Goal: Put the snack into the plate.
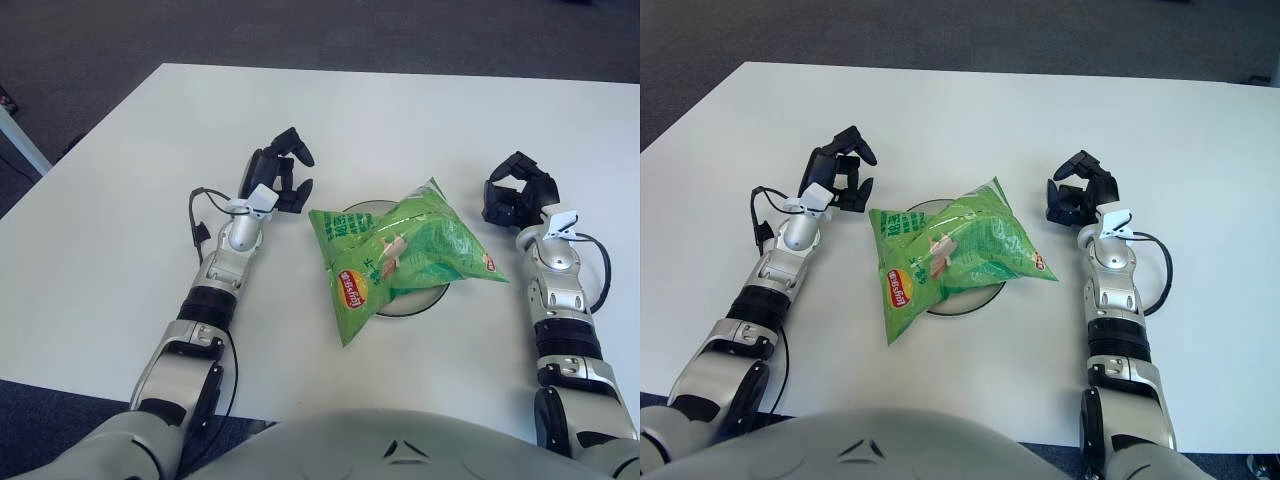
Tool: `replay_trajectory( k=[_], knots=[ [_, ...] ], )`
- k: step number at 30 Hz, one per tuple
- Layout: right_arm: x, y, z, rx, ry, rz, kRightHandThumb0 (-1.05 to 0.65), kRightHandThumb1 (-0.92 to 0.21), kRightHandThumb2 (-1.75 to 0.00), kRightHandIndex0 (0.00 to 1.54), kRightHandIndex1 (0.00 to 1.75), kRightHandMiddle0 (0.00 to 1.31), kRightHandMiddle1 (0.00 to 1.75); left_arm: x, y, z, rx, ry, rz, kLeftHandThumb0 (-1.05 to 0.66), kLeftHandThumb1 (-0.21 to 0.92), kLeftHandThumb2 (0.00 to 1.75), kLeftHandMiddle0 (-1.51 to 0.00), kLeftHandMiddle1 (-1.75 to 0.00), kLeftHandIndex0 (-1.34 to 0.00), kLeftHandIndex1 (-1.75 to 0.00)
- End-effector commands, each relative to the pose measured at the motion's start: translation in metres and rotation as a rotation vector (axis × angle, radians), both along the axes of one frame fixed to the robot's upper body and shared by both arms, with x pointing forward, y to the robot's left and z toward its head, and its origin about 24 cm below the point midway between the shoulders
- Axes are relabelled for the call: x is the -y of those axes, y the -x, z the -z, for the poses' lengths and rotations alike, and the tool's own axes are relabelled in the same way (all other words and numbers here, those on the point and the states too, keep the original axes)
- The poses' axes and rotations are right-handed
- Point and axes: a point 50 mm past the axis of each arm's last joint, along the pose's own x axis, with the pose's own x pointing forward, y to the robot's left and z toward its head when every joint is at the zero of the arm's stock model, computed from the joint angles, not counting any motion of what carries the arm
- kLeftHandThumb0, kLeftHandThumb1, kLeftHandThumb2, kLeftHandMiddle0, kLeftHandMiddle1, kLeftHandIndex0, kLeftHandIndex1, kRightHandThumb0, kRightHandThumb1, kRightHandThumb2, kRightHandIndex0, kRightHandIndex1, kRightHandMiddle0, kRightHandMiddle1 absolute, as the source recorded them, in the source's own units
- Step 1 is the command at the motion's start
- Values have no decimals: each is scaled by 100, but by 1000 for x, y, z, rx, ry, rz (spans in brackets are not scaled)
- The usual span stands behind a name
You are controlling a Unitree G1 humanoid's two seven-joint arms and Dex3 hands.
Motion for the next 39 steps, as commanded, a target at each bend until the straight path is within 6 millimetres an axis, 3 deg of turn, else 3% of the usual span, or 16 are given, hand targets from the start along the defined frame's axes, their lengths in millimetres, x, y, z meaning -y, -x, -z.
replay_trajectory(
  k=[1,39],
  knots=[
    [-3,13,27,-71,-47,3,-46,-39,-123,134,175,56,175,-8,11,29,-116,5,-19,-48,33,131,-132,-175,-61,-175],
    [0,13,26,-28,-16,-66,-48,-32,-132,135,175,62,175,-5,11,28,-104,-32,-28,-49,30,133,-132,-175,-62,-175]
  ],
)
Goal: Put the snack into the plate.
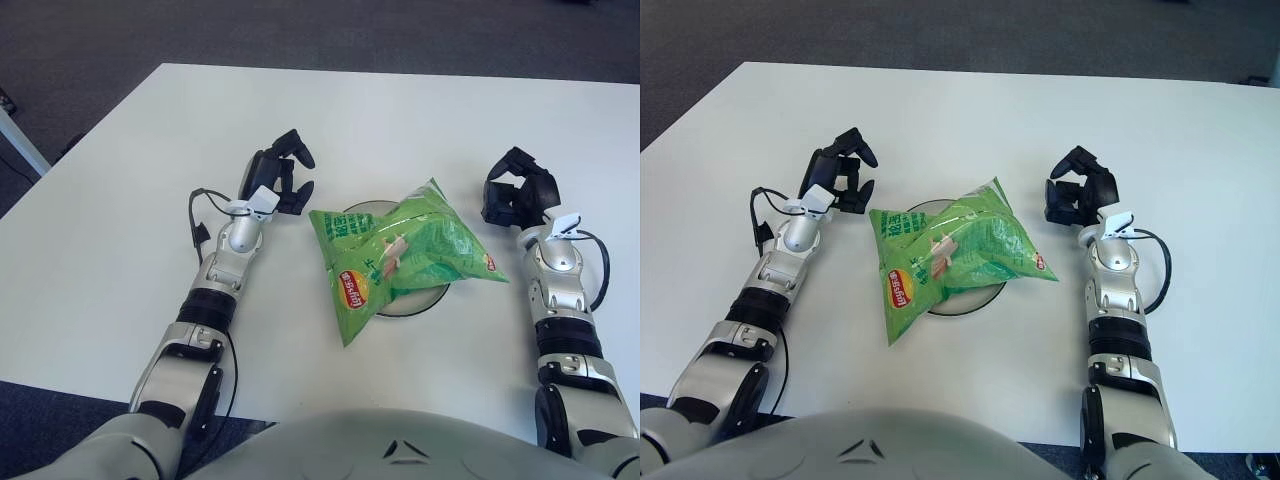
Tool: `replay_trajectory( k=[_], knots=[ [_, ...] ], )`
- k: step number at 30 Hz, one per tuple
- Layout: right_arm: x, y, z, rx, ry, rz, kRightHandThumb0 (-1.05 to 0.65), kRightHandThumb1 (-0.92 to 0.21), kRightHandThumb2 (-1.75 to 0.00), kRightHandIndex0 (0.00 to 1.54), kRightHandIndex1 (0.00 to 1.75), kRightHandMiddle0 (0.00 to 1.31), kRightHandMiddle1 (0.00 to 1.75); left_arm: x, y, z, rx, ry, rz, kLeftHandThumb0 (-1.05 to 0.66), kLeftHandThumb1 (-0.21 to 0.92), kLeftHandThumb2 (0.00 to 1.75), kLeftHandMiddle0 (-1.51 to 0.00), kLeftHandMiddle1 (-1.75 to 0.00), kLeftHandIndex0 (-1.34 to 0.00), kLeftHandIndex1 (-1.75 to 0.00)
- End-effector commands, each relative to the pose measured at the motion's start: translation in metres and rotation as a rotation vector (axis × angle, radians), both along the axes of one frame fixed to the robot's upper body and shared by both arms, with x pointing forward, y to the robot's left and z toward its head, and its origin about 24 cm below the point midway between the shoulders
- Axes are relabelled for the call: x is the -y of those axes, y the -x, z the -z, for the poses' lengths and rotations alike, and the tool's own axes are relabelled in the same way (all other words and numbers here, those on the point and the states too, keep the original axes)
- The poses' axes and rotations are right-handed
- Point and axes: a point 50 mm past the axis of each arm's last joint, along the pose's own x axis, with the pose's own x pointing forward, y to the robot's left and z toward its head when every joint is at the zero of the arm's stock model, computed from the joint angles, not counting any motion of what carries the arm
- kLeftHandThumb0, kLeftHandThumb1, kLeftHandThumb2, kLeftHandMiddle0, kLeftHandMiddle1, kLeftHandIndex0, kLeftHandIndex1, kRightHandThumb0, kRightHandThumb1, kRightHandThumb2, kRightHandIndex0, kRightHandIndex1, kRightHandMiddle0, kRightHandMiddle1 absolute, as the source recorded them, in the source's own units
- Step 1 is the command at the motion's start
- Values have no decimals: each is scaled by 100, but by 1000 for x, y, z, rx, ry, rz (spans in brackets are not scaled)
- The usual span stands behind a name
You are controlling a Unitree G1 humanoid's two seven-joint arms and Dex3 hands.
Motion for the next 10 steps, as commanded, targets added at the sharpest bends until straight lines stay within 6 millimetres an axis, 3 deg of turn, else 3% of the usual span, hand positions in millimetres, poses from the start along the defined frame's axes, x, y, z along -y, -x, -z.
replay_trajectory(
  k=[1,10],
  knots=[
    [0,13,28,-87,-43,14,-48,-32,-132,135,175,62,175,-6,10,28,-109,-7,-21,-49,30,133,-132,-175,-62,-175],
    [-1,12,29,-87,-10,19,-48,-31,-133,136,175,62,175,-7,9,25,-89,-17,-24,-49,30,134,-133,-175,-63,-175]
  ],
)
